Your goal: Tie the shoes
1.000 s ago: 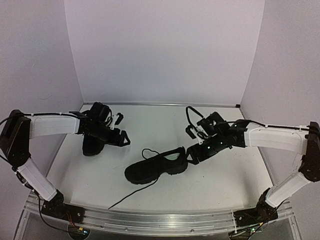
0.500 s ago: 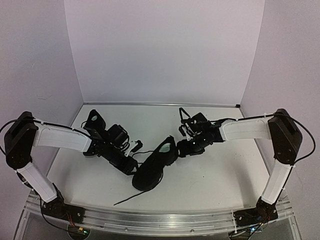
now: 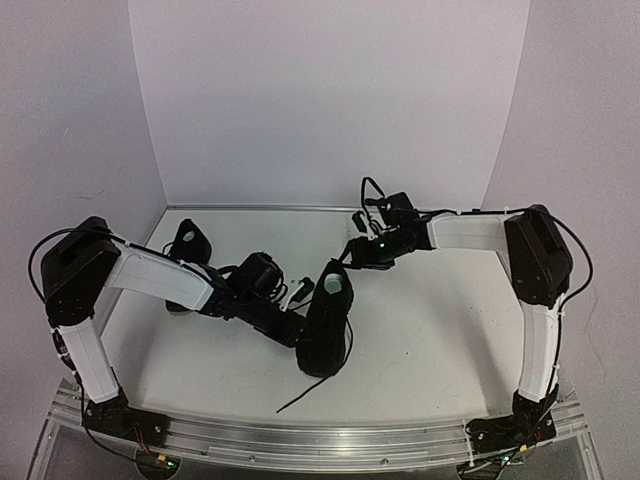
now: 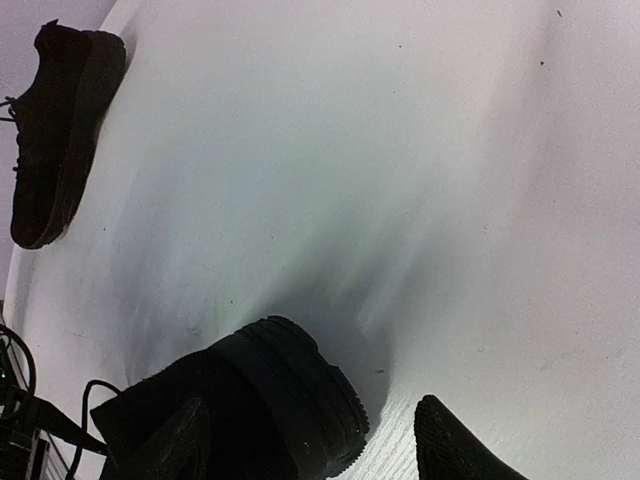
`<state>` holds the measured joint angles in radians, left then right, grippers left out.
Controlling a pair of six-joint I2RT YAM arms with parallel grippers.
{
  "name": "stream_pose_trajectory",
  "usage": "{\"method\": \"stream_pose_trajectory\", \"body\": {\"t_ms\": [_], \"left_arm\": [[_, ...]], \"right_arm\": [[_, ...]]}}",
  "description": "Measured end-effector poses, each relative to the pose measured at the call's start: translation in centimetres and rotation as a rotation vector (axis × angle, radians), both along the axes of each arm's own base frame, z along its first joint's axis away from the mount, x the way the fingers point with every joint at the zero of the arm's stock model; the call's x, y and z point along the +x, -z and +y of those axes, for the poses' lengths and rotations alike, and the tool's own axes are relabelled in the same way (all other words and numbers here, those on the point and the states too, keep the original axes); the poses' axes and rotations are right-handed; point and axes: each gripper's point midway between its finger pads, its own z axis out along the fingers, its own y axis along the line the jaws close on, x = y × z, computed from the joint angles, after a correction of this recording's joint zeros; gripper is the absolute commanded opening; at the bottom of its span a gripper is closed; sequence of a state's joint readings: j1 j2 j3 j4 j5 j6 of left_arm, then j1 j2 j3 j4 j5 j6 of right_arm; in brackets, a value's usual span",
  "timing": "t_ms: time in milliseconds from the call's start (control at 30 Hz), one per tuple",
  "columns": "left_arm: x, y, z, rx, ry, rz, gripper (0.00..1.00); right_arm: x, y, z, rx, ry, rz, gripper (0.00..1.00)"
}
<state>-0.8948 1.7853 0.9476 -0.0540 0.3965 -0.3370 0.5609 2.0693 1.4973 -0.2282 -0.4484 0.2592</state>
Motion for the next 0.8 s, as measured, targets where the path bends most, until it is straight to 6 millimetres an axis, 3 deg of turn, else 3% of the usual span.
{"method": "stream_pose_trajectory", "body": {"t_ms": [200,300,367,467,500,567,667,800], "left_arm": [[0.5,-0.6,-1.3,-0.047,-0.008,-0.007,0.66],[1.0,-1.3,-1.7,-0.074,-0.016,-0.037,0.68],[1.1,-2.0,-1.6,-0.088,-0.024,-0.059,0.69],[0.9,-3.5,-0.8,-0.103,-0.037,-0.090,0.70],[0.9,-4.1,-0.6,-0.111,-0.042,-0.103,0.70],[0.9,-5.6,-0.2,-0.129,-0.054,-0.132,0.71],[1.1,-7.1,0.1,-0.147,-0.070,-0.163,0.72],[1.4,-7.4,0.7,-0.129,-0.094,-0.180,0.73]], "right_arm": [[-0.2,-0.9,-1.6,0.052,0.005,0.029,0.82],[-2.9,-2.8,-4.1,0.065,0.016,0.038,0.82],[-4.8,-5.3,-5.4,0.094,0.025,0.014,0.79],[-7.8,-8.2,-6.4,0.156,0.010,-0.027,0.73],[-8.8,-8.3,-6.5,0.169,0.002,-0.024,0.71],[-10.9,-7.2,-6.6,0.176,-0.014,0.006,0.67],[-14.6,-3.0,-7.2,0.131,-0.023,0.119,0.65],[-20.6,0.6,-6.7,0.049,-0.072,0.203,0.65]]}}
